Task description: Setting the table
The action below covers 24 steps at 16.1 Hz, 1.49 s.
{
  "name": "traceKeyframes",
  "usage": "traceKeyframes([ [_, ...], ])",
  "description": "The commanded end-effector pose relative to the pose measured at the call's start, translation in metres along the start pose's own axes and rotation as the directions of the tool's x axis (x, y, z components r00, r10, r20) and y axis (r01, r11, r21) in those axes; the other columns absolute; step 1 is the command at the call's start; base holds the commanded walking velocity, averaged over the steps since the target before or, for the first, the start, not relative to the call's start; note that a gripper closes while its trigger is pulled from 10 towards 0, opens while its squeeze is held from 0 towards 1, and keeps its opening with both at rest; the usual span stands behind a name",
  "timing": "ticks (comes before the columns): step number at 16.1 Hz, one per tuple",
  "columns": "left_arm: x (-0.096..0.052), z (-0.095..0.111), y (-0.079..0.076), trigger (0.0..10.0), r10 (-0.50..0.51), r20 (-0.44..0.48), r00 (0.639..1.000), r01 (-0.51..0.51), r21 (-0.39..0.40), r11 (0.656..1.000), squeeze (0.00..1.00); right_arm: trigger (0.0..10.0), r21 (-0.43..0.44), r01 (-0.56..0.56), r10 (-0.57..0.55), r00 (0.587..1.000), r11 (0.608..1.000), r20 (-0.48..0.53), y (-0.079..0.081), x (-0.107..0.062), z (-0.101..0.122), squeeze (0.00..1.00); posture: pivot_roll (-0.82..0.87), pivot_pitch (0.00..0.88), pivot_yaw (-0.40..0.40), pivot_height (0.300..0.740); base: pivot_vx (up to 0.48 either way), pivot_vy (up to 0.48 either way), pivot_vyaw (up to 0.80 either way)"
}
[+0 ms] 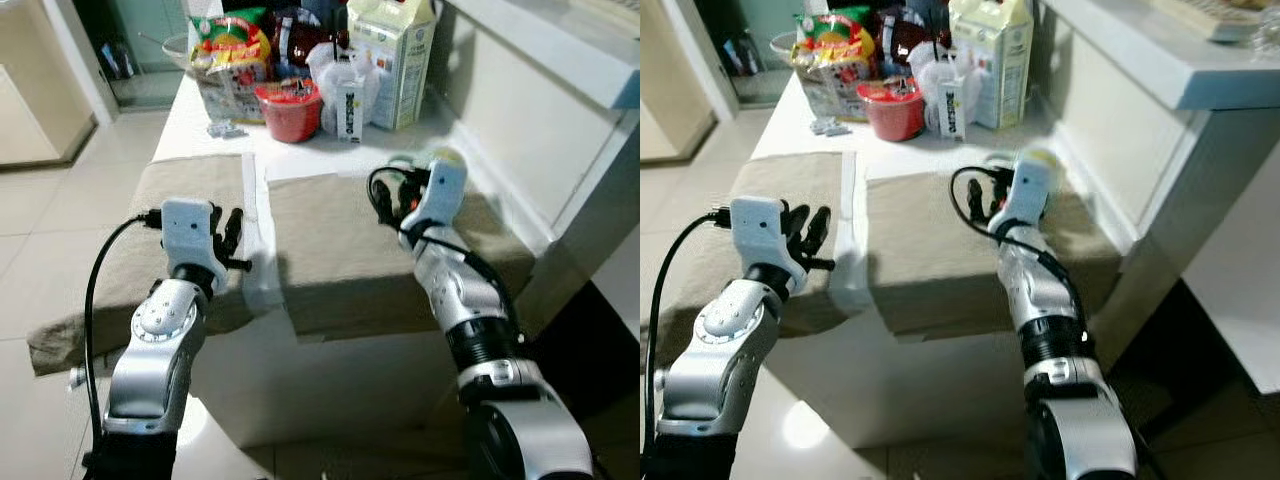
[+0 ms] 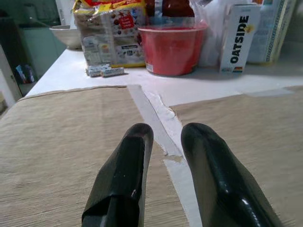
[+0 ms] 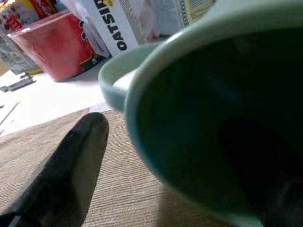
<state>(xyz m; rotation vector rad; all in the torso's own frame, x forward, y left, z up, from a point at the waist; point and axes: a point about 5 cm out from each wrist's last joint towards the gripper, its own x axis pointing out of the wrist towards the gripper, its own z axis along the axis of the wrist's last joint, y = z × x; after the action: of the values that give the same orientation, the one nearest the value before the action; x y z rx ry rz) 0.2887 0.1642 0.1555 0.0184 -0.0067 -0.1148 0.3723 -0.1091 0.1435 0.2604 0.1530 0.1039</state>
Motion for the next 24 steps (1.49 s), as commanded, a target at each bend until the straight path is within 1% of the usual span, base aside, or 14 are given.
traceKeyframes([
  [1,0.000,0.004,0.001,10.0,-0.001,0.008,1.000,0.001,0.014,1.000,0.00,10.0,-0.002,-0.012,0.012,1.000,1.000,-0.024,0.003,-0.001,-0.003,0.00,-0.09,0.000,0.066,0.740,0.000,0.000,0.00],
  [6,0.001,0.004,0.001,10.0,-0.003,0.011,1.000,0.003,0.014,1.000,0.00,10.0,-0.018,-0.012,0.012,0.999,1.000,-0.037,0.003,-0.005,-0.007,0.00,-0.09,0.000,0.061,0.740,0.000,0.000,0.00],
  [7,0.000,0.004,0.000,10.0,-0.003,0.011,1.000,0.003,0.014,1.000,0.00,10.0,-0.053,-0.022,0.021,1.000,0.998,-0.022,0.004,-0.008,-0.006,0.00,-0.09,0.000,0.061,0.740,0.000,0.000,0.00],
  [9,0.000,0.004,0.000,10.0,-0.003,0.012,1.000,0.003,0.014,1.000,0.00,10.0,-0.108,-0.070,0.069,0.998,0.992,-0.013,0.010,-0.016,-0.008,0.00,-0.09,0.000,0.059,0.740,0.000,0.000,0.00],
  [11,0.000,0.004,0.000,10.0,-0.004,0.011,1.000,0.003,0.015,1.000,0.00,10.0,-0.142,-0.096,0.094,0.995,0.985,-0.018,0.012,-0.024,-0.012,0.00,-0.09,0.000,0.057,0.740,0.000,0.000,0.00],
  [12,-0.001,0.004,-0.001,10.0,-0.005,0.012,1.000,0.005,0.014,1.000,0.00,10.0,-0.177,-0.106,0.104,0.994,0.979,-0.022,0.011,-0.031,-0.016,0.00,-0.10,0.000,0.054,0.740,0.000,0.000,0.00],
  [13,-0.001,0.004,-0.002,10.0,-0.007,0.013,1.000,0.006,0.014,1.000,0.00,10.0,-0.188,-0.110,0.107,0.994,0.976,-0.023,0.011,-0.034,-0.017,0.00,-0.10,0.000,0.052,0.740,0.000,0.000,0.00],
  [14,-0.001,0.004,-0.003,10.0,-0.009,0.015,1.000,0.009,0.015,1.000,0.00,10.0,-0.221,-0.115,0.113,0.993,0.969,-0.024,0.008,-0.042,-0.018,0.00,-0.11,0.000,0.051,0.740,0.000,0.000,0.00],
  [15,0.000,0.004,-0.003,10.0,-0.009,0.016,1.000,0.009,0.014,1.000,0.00,10.0,-0.226,-0.116,0.113,0.993,0.967,-0.025,0.007,-0.044,-0.019,0.00,-0.11,0.000,0.049,0.740,0.000,0.000,0.00],
  [17,-0.001,0.005,-0.004,10.0,-0.014,0.019,1.000,0.014,0.010,1.000,0.00,10.0,-0.260,-0.124,0.120,0.992,0.958,-0.031,0.005,-0.056,-0.021,0.00,-0.12,0.000,0.048,0.740,0.000,0.000,0.00],
  [20,-0.001,0.006,-0.005,10.0,-0.018,0.023,1.000,0.018,0.009,1.000,0.00,10.0,-0.297,-0.147,0.141,0.989,0.943,-0.041,0.006,-0.062,-0.023,0.00,-0.12,0.000,0.052,0.740,0.000,0.000,0.00],
  [24,-0.001,0.008,-0.004,10.0,-0.018,0.027,0.999,0.017,0.011,1.000,0.00,10.0,-0.312,-0.164,0.154,0.987,0.936,-0.056,0.006,-0.067,-0.023,0.00,-0.12,0.000,0.053,0.740,0.000,0.000,0.00],
])
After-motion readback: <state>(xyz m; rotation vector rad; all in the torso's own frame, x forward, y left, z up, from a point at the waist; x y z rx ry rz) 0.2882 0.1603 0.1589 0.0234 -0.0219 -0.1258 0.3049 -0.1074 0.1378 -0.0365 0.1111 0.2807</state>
